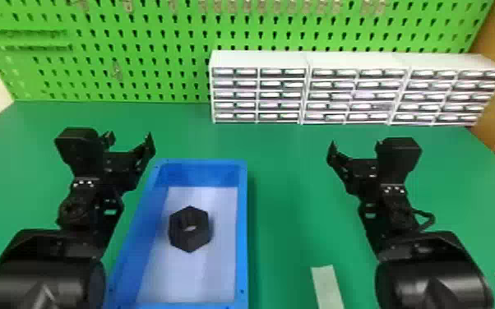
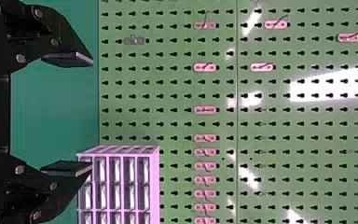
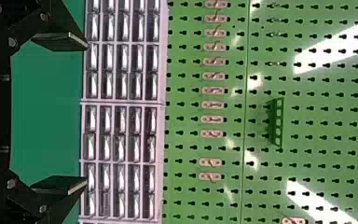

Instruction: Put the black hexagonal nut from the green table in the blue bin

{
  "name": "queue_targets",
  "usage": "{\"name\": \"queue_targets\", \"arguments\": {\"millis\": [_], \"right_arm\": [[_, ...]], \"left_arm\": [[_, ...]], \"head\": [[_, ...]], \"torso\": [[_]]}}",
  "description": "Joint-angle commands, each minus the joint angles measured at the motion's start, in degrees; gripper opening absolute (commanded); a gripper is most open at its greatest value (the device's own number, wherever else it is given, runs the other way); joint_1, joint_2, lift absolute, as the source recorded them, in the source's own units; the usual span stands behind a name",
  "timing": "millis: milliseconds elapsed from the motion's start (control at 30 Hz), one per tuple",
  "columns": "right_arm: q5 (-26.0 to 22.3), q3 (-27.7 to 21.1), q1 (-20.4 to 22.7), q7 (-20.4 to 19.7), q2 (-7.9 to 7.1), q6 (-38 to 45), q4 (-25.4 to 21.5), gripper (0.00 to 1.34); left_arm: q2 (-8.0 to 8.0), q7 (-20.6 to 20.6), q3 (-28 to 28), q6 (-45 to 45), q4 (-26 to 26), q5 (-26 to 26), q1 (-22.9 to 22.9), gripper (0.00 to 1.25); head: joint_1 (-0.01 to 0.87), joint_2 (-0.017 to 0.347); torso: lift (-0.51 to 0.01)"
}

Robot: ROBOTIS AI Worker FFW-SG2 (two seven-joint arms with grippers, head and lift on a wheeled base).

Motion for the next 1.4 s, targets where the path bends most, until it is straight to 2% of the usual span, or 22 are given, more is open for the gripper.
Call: {"name": "queue_targets", "arguments": {"millis": [0, 1367], "right_arm": [[-0.1, 0.1, 0.0, 0.0, -0.05, 0.0, 0.0, 1.07], [-0.2, -0.3, 0.0, 0.0, 0.21, 0.1, 0.0, 1.07]], "left_arm": [[-0.01, 0.0, 0.0, 0.0, 0.0, 0.0, 0.0, 0.79], [-0.01, 0.0, 0.0, 0.0, 0.0, 0.1, -0.1, 0.79]], "head": [[0.686, 0.052], [0.686, 0.052]], "torso": [[-0.097], [-0.097]]}}
